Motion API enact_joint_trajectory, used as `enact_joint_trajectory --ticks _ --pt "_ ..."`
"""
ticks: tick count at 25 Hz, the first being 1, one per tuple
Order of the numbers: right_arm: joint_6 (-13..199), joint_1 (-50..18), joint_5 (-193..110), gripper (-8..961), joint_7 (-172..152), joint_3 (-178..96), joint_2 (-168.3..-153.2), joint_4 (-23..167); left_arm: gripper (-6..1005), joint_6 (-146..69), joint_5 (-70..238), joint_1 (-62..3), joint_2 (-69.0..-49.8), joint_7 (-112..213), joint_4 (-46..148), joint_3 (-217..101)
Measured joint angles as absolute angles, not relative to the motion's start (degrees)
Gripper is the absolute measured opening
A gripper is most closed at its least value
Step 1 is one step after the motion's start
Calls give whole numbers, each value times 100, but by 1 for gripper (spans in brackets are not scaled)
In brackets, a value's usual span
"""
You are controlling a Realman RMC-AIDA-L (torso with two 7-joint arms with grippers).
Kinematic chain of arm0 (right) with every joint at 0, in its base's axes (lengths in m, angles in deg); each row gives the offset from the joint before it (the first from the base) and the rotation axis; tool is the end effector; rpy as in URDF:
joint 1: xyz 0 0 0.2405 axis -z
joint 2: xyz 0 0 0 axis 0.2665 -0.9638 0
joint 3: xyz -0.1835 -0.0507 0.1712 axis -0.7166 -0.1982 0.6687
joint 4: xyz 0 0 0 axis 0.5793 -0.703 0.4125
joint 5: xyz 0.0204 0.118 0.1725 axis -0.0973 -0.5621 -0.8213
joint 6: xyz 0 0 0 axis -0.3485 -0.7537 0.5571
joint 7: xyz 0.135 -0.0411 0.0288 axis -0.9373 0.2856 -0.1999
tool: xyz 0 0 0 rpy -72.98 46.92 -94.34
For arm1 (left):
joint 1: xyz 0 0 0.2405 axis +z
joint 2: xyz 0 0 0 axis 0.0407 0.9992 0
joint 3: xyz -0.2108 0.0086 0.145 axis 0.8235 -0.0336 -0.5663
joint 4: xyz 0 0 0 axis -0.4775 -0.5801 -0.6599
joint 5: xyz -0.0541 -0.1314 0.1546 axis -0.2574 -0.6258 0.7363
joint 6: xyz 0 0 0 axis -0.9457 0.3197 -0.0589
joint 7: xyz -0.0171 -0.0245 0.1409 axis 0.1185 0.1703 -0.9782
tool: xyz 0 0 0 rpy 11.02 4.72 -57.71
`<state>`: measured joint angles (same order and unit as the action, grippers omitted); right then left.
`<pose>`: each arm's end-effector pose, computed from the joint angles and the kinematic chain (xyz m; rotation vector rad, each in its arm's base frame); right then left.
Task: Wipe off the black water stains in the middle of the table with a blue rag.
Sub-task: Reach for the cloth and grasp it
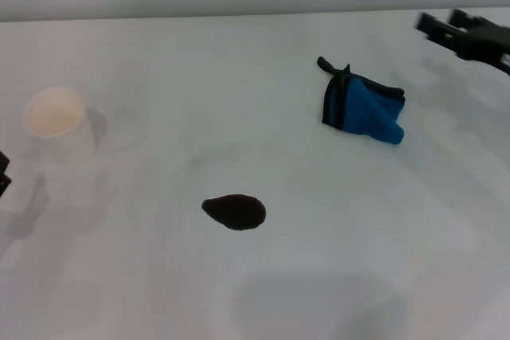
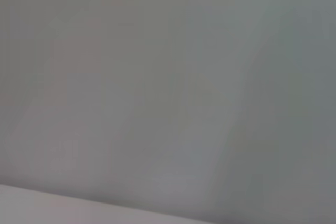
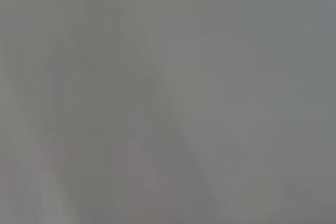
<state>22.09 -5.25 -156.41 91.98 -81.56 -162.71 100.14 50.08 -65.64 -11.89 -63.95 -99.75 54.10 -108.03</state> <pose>0.3411 0.3499 0.0564 -1.9562 0.9890 0.8251 -0.3711 0.2344 -0.0191 -1.6692 -0.7891 -0.8526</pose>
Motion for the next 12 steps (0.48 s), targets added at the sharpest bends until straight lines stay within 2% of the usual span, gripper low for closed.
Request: enact_joint_trajectory --ticks 12 --pt "2249 -1529 -11132 827 4865 -9097 -16306 12966 891 4974 -6599 -1226 -6385 -9934 5378 -10804"
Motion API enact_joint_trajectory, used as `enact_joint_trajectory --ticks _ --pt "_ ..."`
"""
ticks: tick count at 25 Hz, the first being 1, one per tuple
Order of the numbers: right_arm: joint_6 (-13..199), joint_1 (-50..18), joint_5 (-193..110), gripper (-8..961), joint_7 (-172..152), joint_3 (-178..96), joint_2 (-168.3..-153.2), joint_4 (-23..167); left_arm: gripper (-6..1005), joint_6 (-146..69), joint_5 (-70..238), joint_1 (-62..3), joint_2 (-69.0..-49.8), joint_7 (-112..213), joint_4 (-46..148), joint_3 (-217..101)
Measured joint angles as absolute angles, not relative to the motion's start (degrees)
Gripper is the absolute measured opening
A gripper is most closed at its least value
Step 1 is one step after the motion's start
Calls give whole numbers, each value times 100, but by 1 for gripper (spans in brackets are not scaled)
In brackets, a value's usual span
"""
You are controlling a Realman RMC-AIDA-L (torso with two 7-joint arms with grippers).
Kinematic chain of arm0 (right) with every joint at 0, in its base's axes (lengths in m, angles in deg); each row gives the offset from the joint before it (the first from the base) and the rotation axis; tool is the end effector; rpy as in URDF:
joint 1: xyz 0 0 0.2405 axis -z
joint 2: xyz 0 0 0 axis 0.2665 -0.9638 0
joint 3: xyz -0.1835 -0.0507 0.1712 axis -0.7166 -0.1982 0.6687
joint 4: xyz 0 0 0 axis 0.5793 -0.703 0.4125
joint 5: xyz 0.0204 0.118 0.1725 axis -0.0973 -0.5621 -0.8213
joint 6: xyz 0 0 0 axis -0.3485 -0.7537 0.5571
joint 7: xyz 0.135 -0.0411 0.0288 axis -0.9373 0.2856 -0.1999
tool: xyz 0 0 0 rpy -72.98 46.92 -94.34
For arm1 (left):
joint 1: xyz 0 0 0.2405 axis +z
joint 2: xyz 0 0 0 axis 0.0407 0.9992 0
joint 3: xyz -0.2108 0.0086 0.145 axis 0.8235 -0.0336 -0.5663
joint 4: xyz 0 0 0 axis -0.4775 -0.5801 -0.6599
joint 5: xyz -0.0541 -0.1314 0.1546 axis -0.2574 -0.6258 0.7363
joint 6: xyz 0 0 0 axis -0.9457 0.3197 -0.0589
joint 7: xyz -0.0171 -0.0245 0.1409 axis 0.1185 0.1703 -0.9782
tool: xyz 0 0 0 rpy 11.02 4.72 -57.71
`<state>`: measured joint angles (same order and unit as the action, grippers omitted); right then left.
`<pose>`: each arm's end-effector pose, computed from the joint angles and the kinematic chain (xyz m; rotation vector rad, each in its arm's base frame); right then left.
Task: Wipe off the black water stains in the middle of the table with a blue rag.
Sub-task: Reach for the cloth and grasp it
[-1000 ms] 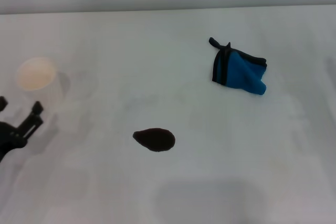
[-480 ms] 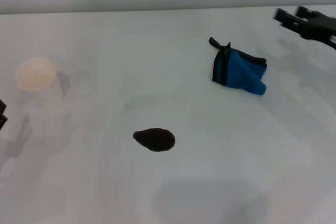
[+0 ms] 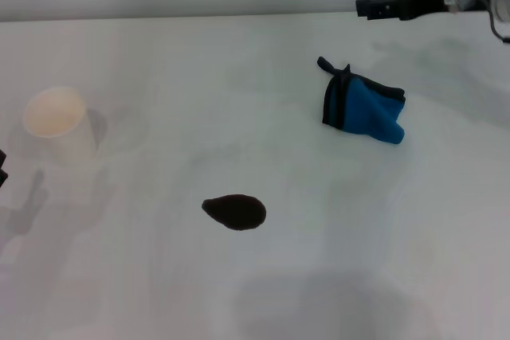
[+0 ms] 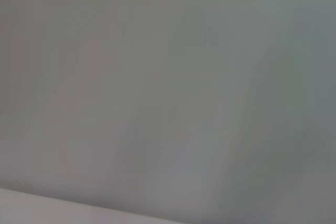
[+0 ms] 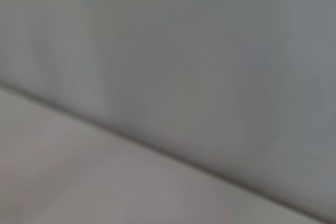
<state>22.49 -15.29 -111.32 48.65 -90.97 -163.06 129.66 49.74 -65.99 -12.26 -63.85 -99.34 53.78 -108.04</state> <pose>0.2433 0.4145 0.0713 -2.2582 0.9297 0.2736 -0.3708 0.2382 -0.0172 -1.6649 -0.7874 -0.8567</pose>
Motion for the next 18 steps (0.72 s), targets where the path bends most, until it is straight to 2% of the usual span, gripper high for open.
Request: enact_joint_trajectory --ticks 9,18 --pt "1970 -2083 -9056 827 2757 -10654 -16339 13402 891 4953 -6597 -1295 -6385 -9932 5390 -10804" --pt "2722 -2384 -8715 827 2287 -11094 -16359 12198 892 4914 -6555 -1344 -6389 -9932 5425 -10837"
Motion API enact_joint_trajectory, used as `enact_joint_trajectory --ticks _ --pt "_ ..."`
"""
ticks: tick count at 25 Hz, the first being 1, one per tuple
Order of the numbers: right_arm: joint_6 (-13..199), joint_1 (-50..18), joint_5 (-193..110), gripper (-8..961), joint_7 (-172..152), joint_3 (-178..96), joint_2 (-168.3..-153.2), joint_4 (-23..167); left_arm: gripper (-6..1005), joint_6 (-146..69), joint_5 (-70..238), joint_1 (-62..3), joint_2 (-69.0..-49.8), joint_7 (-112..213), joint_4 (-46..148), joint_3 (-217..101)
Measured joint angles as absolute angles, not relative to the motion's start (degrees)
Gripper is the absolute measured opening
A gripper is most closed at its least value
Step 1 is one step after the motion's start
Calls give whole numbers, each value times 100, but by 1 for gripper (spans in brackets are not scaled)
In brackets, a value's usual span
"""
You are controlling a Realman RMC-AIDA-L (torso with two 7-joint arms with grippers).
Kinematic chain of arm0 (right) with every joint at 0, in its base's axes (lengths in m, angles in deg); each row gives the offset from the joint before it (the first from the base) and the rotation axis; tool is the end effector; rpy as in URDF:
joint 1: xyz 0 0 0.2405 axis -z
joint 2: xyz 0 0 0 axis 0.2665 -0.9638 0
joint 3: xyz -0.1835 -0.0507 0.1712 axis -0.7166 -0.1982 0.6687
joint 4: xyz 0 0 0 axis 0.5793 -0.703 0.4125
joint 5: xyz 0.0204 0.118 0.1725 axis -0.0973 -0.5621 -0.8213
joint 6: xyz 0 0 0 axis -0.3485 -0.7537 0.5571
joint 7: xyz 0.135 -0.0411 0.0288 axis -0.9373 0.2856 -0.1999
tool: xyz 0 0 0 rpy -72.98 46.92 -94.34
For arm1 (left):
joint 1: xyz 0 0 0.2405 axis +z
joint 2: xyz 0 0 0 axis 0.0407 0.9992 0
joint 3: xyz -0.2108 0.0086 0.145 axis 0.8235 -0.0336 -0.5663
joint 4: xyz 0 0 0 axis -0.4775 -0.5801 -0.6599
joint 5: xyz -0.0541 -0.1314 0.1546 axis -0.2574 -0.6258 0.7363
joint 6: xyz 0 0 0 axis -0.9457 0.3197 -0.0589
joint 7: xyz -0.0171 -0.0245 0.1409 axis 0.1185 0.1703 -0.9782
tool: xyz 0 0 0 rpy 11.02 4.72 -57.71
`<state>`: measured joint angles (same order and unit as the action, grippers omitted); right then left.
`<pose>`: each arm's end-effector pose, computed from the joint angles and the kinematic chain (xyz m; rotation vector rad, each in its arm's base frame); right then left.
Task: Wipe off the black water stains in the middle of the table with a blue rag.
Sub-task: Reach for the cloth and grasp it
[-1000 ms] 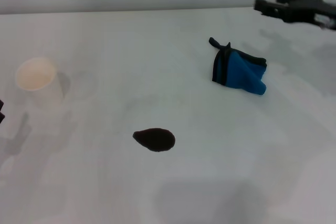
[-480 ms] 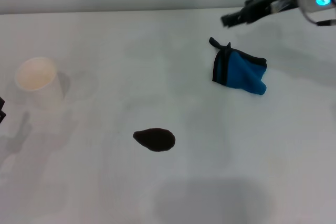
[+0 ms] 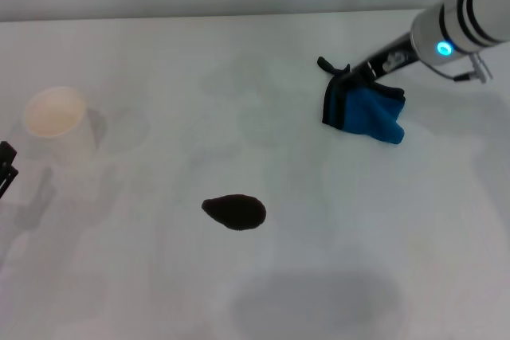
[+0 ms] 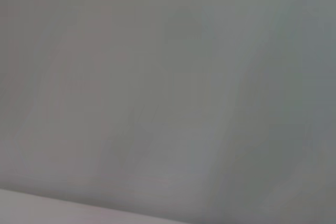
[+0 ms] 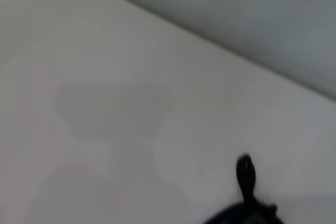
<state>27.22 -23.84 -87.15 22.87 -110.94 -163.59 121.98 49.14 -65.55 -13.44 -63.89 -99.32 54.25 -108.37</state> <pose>0.2348 0.4242 -0.0009 -2.2548 1.0031 -0.2684 -0.3667 0.2438 -0.0212 -1.6898 -0.7886 -0.8591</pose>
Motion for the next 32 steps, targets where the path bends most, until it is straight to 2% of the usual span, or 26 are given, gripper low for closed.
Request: enact_joint_trajectory --ticks 16,21,24,32 --pt "3116 -2449 -8691 826 2271 -11092 -16356 11383 892 4861 -6529 -1382 -6389 -9932 5425 -10880" --pt "3250 -2474 -8687 711 2268 -11100 -16361 11165 891 4862 -6530 -1345 -6386 -9932 5430 -10884" --pt "3280 -2471 -8689 573 2267 -11101 -16376 11137 891 4865 -6529 -1328 -6379 -9932 5432 -10883" --pt "3354 -2486 -8690 572 2264 -11468 -16374 11155 892 4894 -6530 -1324 -6366 -9932 5394 -10945"
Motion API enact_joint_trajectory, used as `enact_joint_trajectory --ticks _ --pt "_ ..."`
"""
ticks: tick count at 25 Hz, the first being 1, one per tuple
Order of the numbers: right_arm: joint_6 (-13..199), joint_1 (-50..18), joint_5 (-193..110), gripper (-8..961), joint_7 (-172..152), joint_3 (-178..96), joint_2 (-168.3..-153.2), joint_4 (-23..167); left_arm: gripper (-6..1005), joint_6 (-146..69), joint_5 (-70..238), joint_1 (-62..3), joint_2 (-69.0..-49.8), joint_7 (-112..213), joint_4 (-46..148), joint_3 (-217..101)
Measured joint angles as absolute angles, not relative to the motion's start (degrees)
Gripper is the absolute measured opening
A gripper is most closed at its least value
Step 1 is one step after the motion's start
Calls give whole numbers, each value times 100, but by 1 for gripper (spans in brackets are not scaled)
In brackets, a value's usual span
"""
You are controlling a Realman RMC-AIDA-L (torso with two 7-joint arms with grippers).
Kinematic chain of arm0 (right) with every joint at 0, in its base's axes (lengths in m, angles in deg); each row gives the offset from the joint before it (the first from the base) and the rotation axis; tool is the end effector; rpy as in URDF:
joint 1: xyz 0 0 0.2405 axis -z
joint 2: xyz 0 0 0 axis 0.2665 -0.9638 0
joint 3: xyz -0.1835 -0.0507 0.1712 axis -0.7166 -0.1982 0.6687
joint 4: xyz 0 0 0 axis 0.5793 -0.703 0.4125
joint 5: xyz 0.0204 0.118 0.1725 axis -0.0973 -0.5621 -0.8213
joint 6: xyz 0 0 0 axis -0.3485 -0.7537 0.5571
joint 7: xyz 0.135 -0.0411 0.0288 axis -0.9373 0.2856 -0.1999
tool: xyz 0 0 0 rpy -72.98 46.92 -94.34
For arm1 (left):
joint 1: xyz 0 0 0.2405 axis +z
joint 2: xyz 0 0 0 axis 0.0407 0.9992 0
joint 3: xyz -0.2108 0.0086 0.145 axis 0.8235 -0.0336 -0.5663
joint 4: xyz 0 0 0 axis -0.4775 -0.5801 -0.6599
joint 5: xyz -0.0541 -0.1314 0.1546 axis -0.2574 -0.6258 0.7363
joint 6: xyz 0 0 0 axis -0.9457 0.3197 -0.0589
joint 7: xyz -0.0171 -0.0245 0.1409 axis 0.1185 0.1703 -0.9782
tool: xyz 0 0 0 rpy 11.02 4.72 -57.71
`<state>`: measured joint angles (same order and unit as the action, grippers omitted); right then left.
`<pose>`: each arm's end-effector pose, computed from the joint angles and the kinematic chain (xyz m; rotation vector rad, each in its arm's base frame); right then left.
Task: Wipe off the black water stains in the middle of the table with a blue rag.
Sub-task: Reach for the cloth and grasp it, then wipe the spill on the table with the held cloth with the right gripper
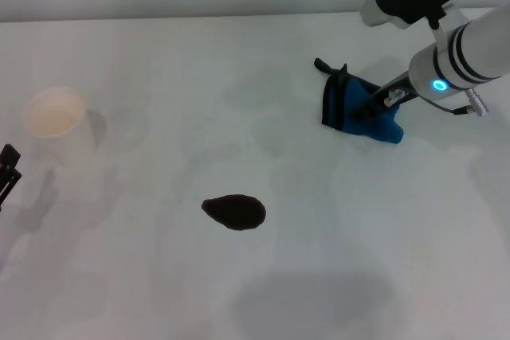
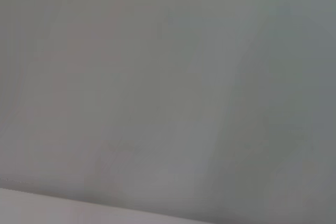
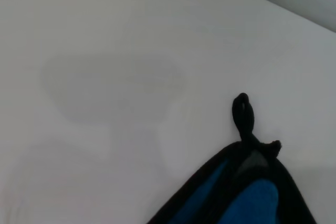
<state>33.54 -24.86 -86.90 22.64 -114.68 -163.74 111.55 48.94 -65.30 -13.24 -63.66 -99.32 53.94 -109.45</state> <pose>0.2676 0.4144 -0.0261 -2.2381 1.0438 -0.3733 -0.3673 0.2429 -0.0216 -1.7132 -0.7825 -0.8493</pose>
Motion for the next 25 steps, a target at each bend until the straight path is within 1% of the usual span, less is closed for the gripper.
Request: enact_joint_trajectory --ticks 3,8,14,19,22,25 --pt "3352 -2482 -8693 572 2264 -11501 -16373 11172 892 4897 -6530 -1334 -6366 -9932 5384 -10945" --pt "3341 -2453 -8694 406 2264 -11439 -16349 11208 892 4890 -6530 -1373 -6367 -9932 5379 -10945" --pt "3333 -2475 -8677 180 2309 -11425 -16344 11296 893 4881 -6530 -1401 -6359 -9932 5359 -10938" --pt "3195 -2452 -8740 117 2367 -11426 -16347 11501 893 4855 -6543 -1411 -6351 -9932 5240 -10935" --pt "3022 -2401 -8914 117 2515 -11432 -16358 11683 893 4810 -6551 -1417 -6350 -9932 5170 -10932" --pt "2541 -2208 -9727 116 3101 -11427 -16339 12160 893 4714 -6560 -1436 -6349 -9932 5067 -10927"
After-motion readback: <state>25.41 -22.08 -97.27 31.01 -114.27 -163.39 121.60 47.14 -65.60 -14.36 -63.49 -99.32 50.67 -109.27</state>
